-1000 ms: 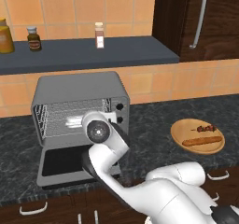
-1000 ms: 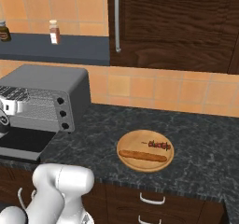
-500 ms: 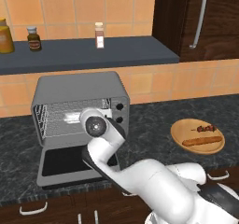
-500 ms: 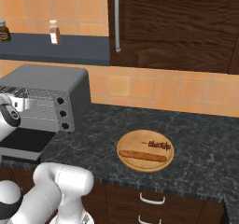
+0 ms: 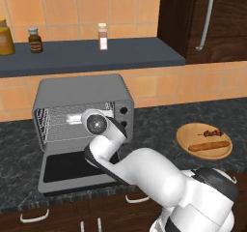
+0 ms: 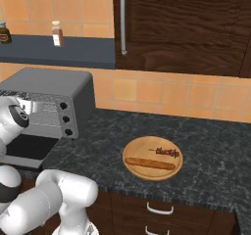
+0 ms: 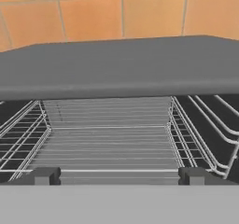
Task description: Pick up the kebab skewer and baguette bread, and place them inside the toaster oven. Close the toaster oven door and start by setting the timer.
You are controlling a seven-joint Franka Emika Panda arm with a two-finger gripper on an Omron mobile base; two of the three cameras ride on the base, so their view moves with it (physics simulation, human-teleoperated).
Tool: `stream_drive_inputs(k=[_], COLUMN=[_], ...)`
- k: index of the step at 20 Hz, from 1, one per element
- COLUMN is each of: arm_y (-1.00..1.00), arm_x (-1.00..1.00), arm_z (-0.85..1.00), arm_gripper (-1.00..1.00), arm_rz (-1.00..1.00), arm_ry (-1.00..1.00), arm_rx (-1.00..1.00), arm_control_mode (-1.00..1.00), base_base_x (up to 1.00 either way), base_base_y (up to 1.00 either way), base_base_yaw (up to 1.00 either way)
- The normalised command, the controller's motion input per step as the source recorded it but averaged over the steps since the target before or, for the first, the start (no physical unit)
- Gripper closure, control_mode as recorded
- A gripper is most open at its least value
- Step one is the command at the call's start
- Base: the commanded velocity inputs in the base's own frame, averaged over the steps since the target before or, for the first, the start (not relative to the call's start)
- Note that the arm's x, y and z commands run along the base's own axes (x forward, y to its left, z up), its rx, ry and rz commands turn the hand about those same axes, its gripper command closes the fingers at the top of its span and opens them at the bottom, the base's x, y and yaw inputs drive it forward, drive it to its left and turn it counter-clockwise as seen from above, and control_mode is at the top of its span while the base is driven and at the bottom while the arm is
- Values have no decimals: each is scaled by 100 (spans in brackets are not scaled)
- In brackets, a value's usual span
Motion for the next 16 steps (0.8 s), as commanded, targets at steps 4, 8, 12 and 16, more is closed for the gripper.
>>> stream_drive_inputs(k=[4,8,12,16], arm_y=[-1,0,2,10], arm_x=[14,8,12,25], arm_z=[-9,-9,-1,-2], arm_gripper=[-100,-100,-100,-100], arm_rz=[0,0,0,0], arm_ry=[7,1,1,0], arm_rx=[0,0,0,0], arm_control_mode=[-100,-100,-100,-100], base_base_x=[0,0,0,0], base_base_y=[0,0,0,0], base_base_yaw=[0,0,0,0])
